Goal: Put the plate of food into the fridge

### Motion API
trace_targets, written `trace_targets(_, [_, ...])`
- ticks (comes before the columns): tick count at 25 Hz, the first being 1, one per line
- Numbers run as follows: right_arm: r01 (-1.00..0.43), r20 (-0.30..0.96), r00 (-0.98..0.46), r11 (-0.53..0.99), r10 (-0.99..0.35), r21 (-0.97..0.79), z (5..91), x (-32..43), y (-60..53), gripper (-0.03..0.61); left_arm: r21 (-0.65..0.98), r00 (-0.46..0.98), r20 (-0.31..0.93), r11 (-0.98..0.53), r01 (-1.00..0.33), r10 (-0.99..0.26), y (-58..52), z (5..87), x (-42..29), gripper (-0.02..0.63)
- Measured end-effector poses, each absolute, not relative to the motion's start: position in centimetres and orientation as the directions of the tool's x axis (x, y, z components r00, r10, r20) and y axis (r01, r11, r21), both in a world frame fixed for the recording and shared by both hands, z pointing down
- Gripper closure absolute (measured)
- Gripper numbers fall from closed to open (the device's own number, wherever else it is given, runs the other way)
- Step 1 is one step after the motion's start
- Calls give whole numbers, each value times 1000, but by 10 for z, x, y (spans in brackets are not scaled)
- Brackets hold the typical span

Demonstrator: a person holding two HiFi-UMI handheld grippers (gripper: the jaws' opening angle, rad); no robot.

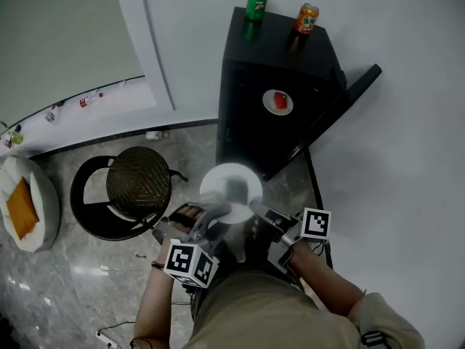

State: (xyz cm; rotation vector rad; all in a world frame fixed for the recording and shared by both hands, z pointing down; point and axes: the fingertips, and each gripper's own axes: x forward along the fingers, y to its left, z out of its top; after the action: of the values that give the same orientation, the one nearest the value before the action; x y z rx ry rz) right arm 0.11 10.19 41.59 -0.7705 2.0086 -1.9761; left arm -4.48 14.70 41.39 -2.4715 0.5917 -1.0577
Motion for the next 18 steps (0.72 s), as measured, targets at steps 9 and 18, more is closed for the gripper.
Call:
trace_targets(9, [-183,187,-845,-57,-501,-981,431,22,69,540,-478,585,631,-849,-225,-510,115,427,-24,514])
trace_targets(18, [-188,203,-858,-79,-472,-979,450,37,27,541,-448,544,670,-859,-246,-505,74,446,-8,511])
